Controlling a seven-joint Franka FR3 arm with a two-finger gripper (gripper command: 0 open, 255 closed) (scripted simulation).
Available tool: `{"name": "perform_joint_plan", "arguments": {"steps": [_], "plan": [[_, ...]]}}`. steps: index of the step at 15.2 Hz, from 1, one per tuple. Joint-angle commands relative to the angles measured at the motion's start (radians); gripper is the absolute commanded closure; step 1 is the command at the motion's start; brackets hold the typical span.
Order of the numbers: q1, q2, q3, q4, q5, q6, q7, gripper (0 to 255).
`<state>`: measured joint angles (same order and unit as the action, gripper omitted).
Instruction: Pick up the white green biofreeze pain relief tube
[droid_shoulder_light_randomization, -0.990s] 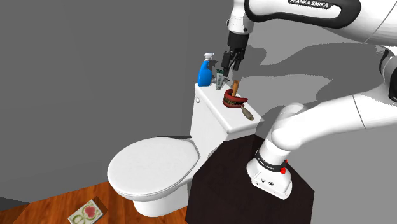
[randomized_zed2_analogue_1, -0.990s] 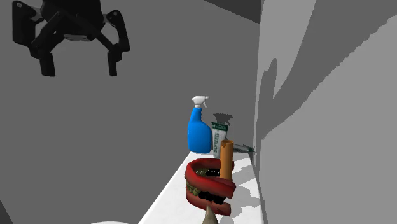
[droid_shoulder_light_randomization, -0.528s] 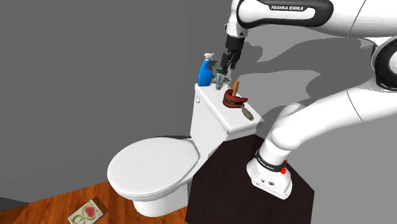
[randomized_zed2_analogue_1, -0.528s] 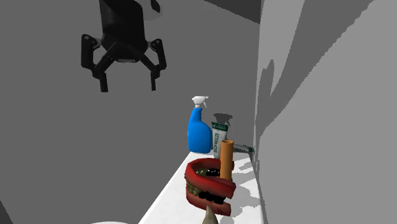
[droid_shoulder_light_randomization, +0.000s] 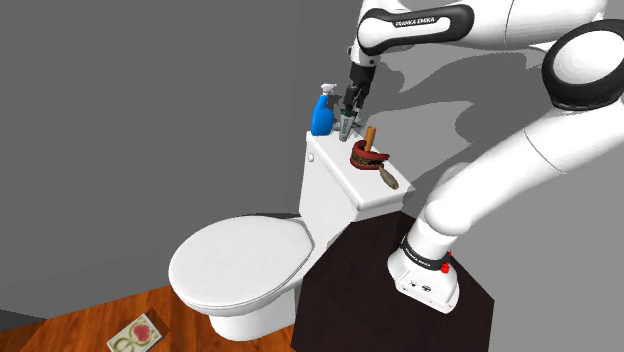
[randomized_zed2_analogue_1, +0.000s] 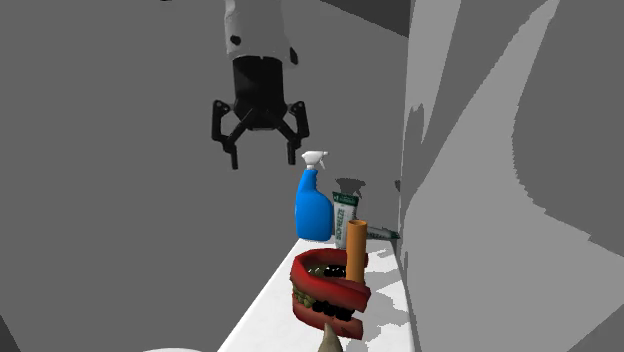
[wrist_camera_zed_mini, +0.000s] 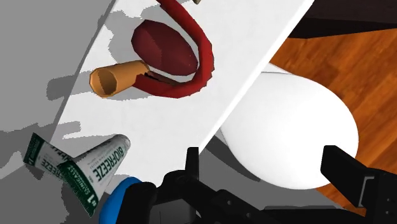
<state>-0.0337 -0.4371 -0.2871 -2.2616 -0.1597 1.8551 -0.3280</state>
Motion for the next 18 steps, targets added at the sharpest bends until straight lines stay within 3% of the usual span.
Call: {"name": "perform_joint_plan", "arguments": {"steps": [1,10,18], "plan": [[-0.002,0.063,-0.036,0.042,0.002,0.031,-0.054,0],[-0.016,0.387,-0.166,0.261,0.108,0.154,-0.298,0],[-0.091,0.679,-0.196,0.523,0.269,0.171,-0.495,0]]}}
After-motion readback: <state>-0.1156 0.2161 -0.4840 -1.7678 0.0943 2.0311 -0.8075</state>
